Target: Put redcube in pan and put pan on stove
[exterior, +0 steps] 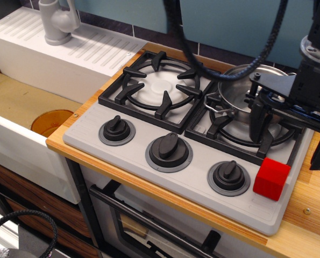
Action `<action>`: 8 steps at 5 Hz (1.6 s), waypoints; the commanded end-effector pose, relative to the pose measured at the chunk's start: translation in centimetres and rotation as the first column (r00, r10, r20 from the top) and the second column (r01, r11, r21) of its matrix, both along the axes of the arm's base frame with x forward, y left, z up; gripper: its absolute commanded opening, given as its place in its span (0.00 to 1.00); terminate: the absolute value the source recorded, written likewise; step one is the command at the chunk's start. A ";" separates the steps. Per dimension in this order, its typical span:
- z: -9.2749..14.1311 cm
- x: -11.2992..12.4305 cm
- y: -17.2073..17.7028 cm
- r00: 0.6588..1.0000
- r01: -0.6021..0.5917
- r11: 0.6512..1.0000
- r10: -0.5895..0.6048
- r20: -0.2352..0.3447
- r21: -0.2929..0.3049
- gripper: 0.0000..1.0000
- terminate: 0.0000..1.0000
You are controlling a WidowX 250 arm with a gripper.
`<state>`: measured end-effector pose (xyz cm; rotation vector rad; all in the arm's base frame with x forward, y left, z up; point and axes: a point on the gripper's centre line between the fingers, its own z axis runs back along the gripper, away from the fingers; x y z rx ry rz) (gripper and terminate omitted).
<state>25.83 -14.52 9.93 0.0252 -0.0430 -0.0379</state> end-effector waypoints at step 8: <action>-5.6 1.7 0.5 0.992 0.045 0.999 -0.042 0.117 -0.020 1.00 0.00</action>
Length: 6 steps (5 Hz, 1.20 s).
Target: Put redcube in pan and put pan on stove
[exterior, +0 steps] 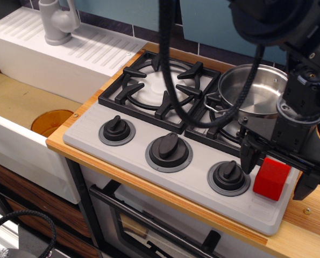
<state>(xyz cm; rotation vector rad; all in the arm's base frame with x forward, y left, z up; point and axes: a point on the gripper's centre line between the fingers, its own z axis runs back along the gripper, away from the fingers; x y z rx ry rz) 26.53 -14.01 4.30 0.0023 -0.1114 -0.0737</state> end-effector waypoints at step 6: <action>4.0 0.0 -0.4 0.999 -0.020 0.998 0.023 -0.043 0.062 0.00 0.00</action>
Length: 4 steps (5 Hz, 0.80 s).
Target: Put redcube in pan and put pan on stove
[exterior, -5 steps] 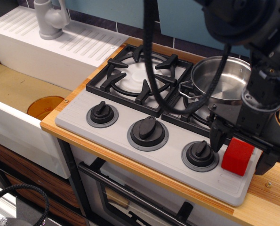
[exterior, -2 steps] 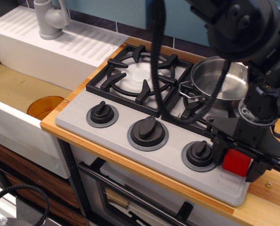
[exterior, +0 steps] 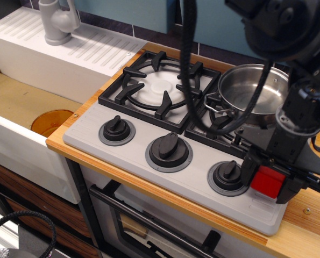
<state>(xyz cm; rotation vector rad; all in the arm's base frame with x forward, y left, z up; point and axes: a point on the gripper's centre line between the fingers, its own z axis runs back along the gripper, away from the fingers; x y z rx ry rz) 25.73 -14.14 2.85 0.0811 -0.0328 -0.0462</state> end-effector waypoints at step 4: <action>11.8 7.5 2.9 0.995 0.097 0.994 -0.097 -0.019 0.046 0.00 0.00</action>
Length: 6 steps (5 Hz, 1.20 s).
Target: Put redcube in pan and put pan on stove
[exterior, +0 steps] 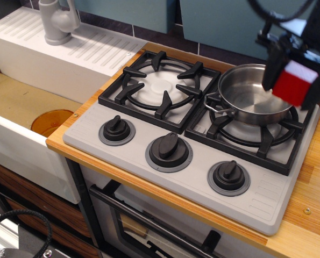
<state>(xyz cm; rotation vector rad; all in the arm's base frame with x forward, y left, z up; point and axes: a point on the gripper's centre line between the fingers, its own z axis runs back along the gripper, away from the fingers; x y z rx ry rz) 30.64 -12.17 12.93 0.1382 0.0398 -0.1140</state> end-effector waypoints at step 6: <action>-0.9 5.3 0.5 0.992 0.030 1.000 -0.030 0.119 0.002 1.00 0.00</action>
